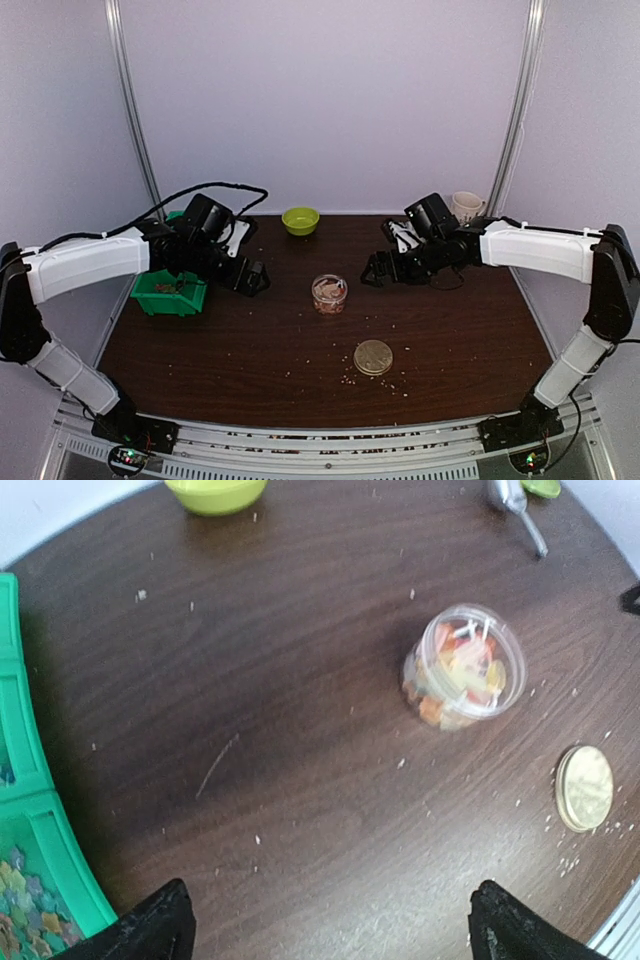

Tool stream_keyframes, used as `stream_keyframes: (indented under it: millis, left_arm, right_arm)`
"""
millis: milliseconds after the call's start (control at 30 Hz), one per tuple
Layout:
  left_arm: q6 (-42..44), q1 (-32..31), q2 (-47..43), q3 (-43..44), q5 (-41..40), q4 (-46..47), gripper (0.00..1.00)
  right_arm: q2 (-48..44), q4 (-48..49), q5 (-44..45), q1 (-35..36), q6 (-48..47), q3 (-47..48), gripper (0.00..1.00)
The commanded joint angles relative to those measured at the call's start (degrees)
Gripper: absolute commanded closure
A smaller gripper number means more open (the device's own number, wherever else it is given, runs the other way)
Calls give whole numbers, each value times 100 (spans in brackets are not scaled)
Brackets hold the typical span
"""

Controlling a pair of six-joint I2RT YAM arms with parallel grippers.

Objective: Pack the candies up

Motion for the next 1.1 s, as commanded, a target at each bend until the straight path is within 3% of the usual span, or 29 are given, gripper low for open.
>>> stream_keyframes:
  millis: [0, 233, 567, 1067]
  left_arm:
    - [-89, 56, -223, -56, 52, 776, 2]
    - [-132, 96, -297, -57, 224, 866, 2]
    - [-172, 145, -495, -168, 293, 1062, 2]
    - [-303, 364, -427, -202, 703, 1196, 2]
  right_arm:
    - [664, 586, -406, 5, 363, 688, 1]
    - [1930, 1202, -915, 17, 760, 1563, 1]
    - [3246, 1270, -1636, 4, 806, 2710, 2]
    - [3213, 1000, -3138, 339, -228, 2328, 4]
